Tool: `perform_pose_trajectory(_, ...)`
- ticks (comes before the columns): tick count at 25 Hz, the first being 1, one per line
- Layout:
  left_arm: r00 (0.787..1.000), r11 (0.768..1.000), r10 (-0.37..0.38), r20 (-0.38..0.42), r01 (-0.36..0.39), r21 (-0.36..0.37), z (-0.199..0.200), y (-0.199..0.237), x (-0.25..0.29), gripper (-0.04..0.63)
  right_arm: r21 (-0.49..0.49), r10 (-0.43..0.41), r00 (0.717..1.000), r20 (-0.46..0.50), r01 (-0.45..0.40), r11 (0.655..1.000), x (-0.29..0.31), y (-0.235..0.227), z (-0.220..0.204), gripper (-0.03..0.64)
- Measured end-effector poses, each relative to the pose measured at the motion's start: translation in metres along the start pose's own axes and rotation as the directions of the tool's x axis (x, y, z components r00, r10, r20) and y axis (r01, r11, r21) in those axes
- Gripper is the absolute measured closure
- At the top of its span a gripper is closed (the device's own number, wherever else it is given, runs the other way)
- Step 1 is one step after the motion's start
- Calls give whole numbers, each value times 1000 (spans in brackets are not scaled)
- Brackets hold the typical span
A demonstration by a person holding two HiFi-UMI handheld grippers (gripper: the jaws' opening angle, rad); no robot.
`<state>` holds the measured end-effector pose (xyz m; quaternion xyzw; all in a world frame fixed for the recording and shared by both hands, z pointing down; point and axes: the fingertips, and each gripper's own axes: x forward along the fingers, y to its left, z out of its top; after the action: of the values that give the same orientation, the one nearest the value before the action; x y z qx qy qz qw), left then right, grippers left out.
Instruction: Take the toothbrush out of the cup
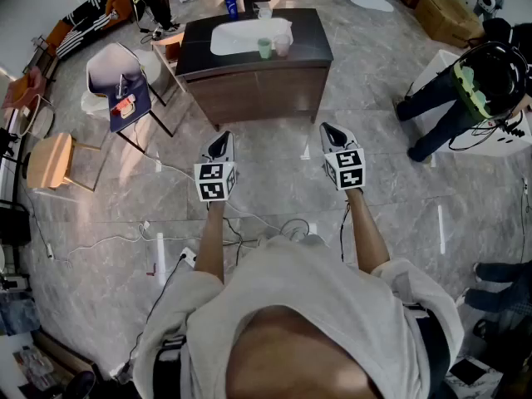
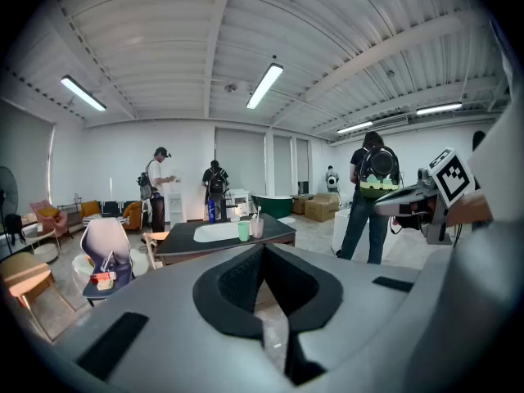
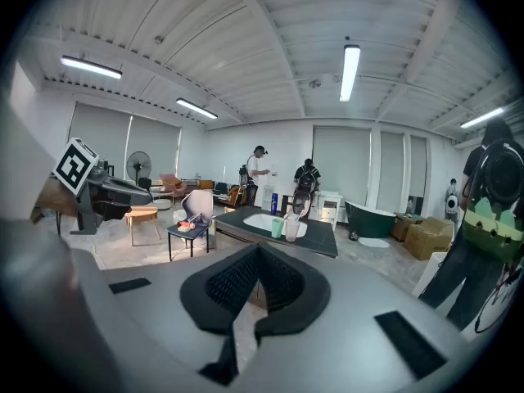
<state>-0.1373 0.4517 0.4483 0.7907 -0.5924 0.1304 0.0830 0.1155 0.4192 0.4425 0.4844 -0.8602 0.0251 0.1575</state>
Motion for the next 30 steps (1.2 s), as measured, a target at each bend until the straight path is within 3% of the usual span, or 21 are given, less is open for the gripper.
perform_pose_trajectory(21,1000,1000,-15,-4,15,15,12,-53,42,569,3,26,999,25,-26,1000,0,-47,-17,604)
perform_pose_trajectory(30,1000,1000,-11,-2,11,2,16,-38,83,569,26,28,999,25,-28,999,40,-65,-16,604)
